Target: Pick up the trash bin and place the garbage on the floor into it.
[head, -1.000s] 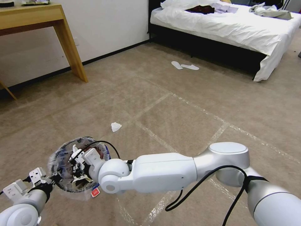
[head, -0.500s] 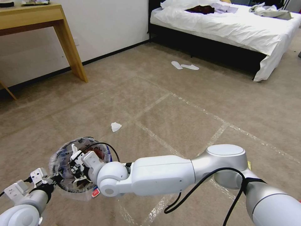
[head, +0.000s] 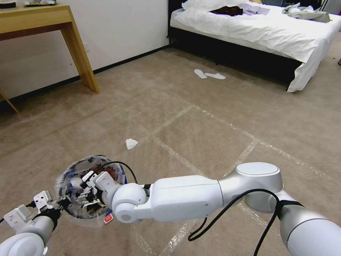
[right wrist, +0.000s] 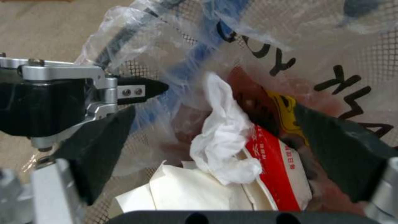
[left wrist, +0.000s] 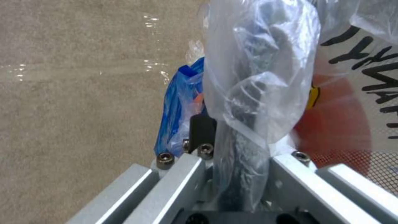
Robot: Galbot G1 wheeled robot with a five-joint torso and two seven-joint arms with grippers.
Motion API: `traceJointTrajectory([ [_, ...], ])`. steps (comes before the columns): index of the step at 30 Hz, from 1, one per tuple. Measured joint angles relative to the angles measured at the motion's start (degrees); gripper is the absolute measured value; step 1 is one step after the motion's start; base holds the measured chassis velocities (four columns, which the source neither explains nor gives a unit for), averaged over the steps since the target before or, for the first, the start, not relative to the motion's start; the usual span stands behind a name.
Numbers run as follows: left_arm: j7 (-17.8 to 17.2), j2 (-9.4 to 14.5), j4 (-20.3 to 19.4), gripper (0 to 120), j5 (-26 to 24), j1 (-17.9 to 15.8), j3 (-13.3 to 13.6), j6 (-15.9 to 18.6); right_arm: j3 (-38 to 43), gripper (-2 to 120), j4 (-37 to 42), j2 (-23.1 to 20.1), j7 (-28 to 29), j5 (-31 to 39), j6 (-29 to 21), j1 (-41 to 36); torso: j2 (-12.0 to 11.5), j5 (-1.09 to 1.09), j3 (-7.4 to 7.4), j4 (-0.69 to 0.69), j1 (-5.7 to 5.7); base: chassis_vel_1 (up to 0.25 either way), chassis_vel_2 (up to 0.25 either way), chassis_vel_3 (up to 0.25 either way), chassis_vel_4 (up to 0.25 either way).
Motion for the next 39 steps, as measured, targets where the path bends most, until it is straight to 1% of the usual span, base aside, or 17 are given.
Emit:
traceJointTrajectory([
  [5,0.0,0.0,0.4,0,0.1,-0.1,0.0,0.0,0.7,100,1.3,-1.3,0.5,-0.4,0.1,0.1,0.0,0.0,0.0,0.0,0.0,0.0,0.0,0.0,0.0],
  [12,0.0,0.3,1.5,0,0.1,-0.4,-0.5,-0.1,5.5,100,5.3,-5.6,0.5,-1.0,1.0,0.8,0.0,0.0,0.0,0.0,0.0,0.0,0.0,0.0,0.0],
  [15,0.0,0.6,1.7,0,0.1,-0.4,-1.0,-0.1,9.2,100,8.3,-9.1,0.0,-1.6,1.8,0.4,0.0,0.0,0.0,0.01,0.0,0.0,0.0,0.0,0.0],
  [17,0.0,0.9,1.7,0,-0.1,-0.5,-1.8,-0.2,16.0,100,13.4,-14.9,-1.9,-2.8,3.9,-2.1,0.0,0.01,0.0,0.03,0.0,0.0,0.0,0.0,0.0],
  [20,0.0,1.0,1.7,0,-0.2,-0.5,-1.9,-0.2,19.2,100,15.1,-17.9,-2.9,-3.8,5.2,-3.7,0.0,0.01,0.0,0.03,0.0,0.0,0.0,0.0,0.0],
  [22,-0.1,1.2,1.9,0,-0.3,-0.8,-2.3,-0.2,29.5,100,19.4,-27.4,-6.7,-7.6,9.1,-9.3,0.0,0.02,0.0,-0.01,0.0,0.0,0.0,0.0,0.0],
  [23,-0.1,1.2,1.9,0,-0.3,-0.8,-2.3,-0.2,29.5,100,19.4,-27.4,-6.7,-7.6,9.1,-9.3,0.0,0.02,0.0,-0.01,0.0,0.0,0.0,0.0,0.0],
  [25,-0.3,1.4,2.0,0,-0.8,-1.4,-2.7,-0.2,41.9,100,23.2,-34.6,-11.7,-13.1,13.6,-17.8,0.0,0.04,0.0,-0.05,0.0,0.0,0.0,0.0,0.0],
  [26,-0.3,1.4,2.0,0,-0.8,-1.4,-2.7,-0.2,41.9,100,23.2,-34.6,-11.7,-13.1,13.6,-17.8,0.0,0.04,0.0,-0.05,0.0,0.0,0.0,0.0,0.0],
  [28,-0.4,1.3,1.7,0,-0.9,-1.7,-3.3,-0.2,56.2,100,26.9,-38.7,-14.6,-17.8,16.3,-28.1,0.0,0.04,0.0,-0.03,0.0,0.0,0.0,0.0,0.0],
  [29,-0.4,1.3,1.7,0,-0.9,-1.7,-3.3,-0.2,56.2,100,26.9,-38.7,-14.6,-17.8,16.3,-28.1,0.0,0.04,0.0,-0.03,0.0,0.0,0.0,0.0,0.0],
  [32,-0.3,1.2,1.3,0,-0.5,-1.9,-3.7,-0.3,77.2,100,30.4,-39.1,-17.4,-25.5,18.4,-42.9,0.0,0.01,-0.01,0.02,0.0,0.0,0.0,0.0,0.0],
  [33,-0.3,1.2,1.3,0,-0.5,-1.9,-3.7,-0.3,77.2,100,30.4,-39.1,-17.4,-25.5,18.4,-42.9,0.0,0.01,-0.01,0.02,0.0,0.0,0.0,0.0,0.0],
  [35,-0.3,0.7,1.2,0,-0.4,-1.9,-3.7,-0.4,91.2,100,31.8,-36.2,-19.2,-33.6,20.7,-54.9,0.0,0.05,-0.01,-0.01,0.0,0.0,0.0,0.0,0.0],
  [36,-0.3,0.7,1.2,0,-0.4,-1.9,-3.7,-0.4,91.2,100,31.8,-36.2,-19.2,-33.6,20.7,-54.9,0.0,0.05,-0.01,-0.01,0.0,0.0,0.0,0.0,0.0],
  [38,-0.3,0.3,1.2,0,-0.3,-1.7,-3.7,-0.5,101.1,100,33.0,-32.5,-20.3,-40.4,23.9,-64.8,0.0,0.02,-0.02,-0.03,0.0,0.0,0.0,0.0,0.0],
  [39,-0.3,0.3,1.2,0,-0.3,-1.7,-3.7,-0.5,101.1,100,33.0,-32.5,-20.3,-40.4,23.9,-64.8,0.0,0.02,-0.02,-0.03,0.0,0.0,0.0,0.0,0.0],
])
